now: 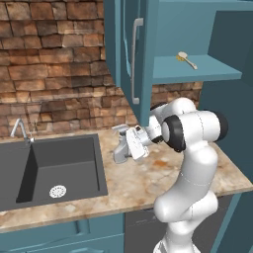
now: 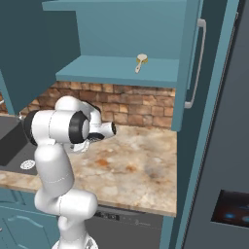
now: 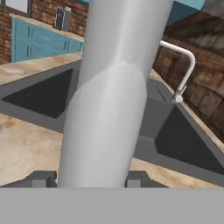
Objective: Locate and retrieve the spray and dish brush from the cabinet. Place them next to the sink.
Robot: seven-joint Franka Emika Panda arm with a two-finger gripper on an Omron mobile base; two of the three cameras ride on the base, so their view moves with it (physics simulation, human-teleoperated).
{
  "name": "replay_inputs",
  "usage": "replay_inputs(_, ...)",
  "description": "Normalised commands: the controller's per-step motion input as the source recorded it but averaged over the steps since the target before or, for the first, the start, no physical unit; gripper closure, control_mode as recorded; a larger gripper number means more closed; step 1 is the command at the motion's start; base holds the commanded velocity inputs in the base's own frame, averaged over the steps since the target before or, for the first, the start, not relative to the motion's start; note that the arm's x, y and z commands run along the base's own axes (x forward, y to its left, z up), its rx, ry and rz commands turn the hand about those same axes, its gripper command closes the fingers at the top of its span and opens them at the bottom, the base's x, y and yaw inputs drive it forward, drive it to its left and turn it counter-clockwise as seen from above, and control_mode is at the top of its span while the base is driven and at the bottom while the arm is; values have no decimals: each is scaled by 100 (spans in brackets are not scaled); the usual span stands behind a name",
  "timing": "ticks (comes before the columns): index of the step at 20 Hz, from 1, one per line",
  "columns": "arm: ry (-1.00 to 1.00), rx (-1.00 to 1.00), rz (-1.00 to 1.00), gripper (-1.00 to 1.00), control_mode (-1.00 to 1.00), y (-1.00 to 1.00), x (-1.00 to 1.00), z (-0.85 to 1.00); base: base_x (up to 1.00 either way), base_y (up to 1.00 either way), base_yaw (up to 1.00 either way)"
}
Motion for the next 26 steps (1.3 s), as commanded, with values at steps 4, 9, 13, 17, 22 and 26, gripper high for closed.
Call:
replay_inputs(4, -4, 8, -2, 100, -100, 0, 0, -34, 0, 0, 0)
replay_inputs(9, -3, 9, -2, -100, -100, 0, 0, -36, 0, 0, 0)
replay_inputs(13, 1, 2, 2, -100, -100, 0, 1, -6, 0, 0, 0)
replay_inputs(17, 0, 0, 0, -100, -100, 0, 0, 0, 0, 0, 0)
replay_inputs(22, 0, 0, 0, -100, -100, 0, 0, 0, 0, 0, 0)
replay_inputs(26, 1, 0, 0, -100, -100, 0, 0, 0, 0, 0, 0)
